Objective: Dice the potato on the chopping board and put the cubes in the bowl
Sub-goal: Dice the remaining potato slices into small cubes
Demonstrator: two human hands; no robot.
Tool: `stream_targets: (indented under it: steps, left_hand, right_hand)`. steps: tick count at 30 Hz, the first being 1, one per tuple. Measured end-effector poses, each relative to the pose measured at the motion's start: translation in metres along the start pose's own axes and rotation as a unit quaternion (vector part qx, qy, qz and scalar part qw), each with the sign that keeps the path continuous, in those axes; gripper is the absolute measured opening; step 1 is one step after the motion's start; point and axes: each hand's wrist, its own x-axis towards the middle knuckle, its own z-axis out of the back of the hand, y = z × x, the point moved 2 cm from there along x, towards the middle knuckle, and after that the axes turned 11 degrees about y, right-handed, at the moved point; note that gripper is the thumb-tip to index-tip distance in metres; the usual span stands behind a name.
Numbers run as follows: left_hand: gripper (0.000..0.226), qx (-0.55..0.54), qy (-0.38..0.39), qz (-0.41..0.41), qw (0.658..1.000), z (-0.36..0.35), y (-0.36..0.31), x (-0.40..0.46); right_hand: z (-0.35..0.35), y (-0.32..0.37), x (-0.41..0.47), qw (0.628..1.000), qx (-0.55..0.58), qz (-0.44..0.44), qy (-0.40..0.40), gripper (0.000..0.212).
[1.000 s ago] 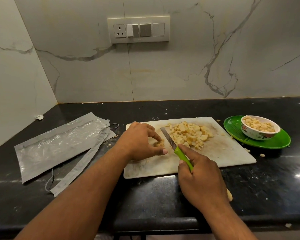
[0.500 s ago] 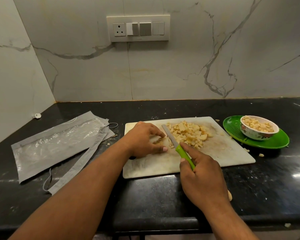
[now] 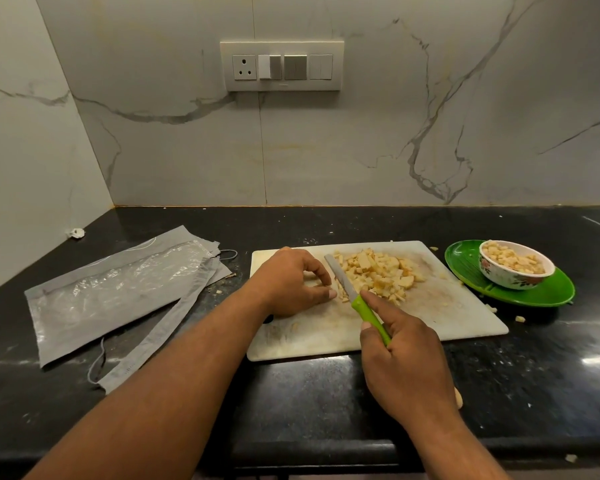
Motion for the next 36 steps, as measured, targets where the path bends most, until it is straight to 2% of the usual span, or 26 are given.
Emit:
stream_targets:
  steps: [3,6,12,15,17,19,21,23,25,31,36]
  left_hand:
    - [0.026,0.01,0.052,-0.051,0.997,0.005,0.003,-0.004]
    - [0.018,0.019,0.05,-0.059,0.997,0.006,0.003,-0.003]
    - [0.019,0.055,-0.017,-0.033,0.998,0.005,-0.009,-0.006]
    - [0.017,0.044,-0.088,0.034,0.995,-0.003,-0.011,-0.01]
    - [0.014,0.001,-0.127,0.081,0.989,-0.007,-0.009,-0.013]
    - [0.015,-0.109,-0.114,0.113,0.981,-0.002,-0.001,-0.017]
    - [0.015,-0.189,-0.053,0.125,0.973,0.008,0.007,-0.025]
    - [0.022,-0.142,-0.002,0.112,0.983,0.018,0.015,-0.029]
    - [0.028,-0.08,0.014,0.115,0.99,0.02,0.017,-0.029]
    - [0.015,-0.104,-0.027,0.1,0.989,0.012,0.013,-0.021]
    - [0.042,-0.099,-0.041,0.089,0.99,0.012,0.012,-0.023]
  right_hand:
    - [0.0,0.0,0.0,1.0,0.004,-0.002,-0.002,0.045]
    - [0.0,-0.001,0.0,1.0,-0.001,-0.004,0.003,0.045]
    - [0.002,-0.002,-0.001,1.0,-0.016,0.004,0.007,0.045]
    - [0.002,-0.001,-0.002,1.0,-0.018,0.004,0.011,0.046]
    - [0.002,-0.001,-0.002,1.0,-0.021,0.003,0.015,0.046]
    - [0.003,0.0,-0.002,1.0,-0.022,0.004,0.017,0.046]
    - [0.003,0.0,-0.002,0.999,-0.026,0.004,0.022,0.046]
    - [0.003,0.0,-0.002,0.999,-0.036,0.001,0.027,0.047]
    - [0.003,0.001,-0.002,0.998,-0.048,-0.001,0.029,0.048]
    - [0.002,0.007,-0.002,0.997,-0.062,-0.008,0.036,0.05]
    - [0.001,0.009,-0.003,0.996,-0.076,-0.014,0.04,0.05]
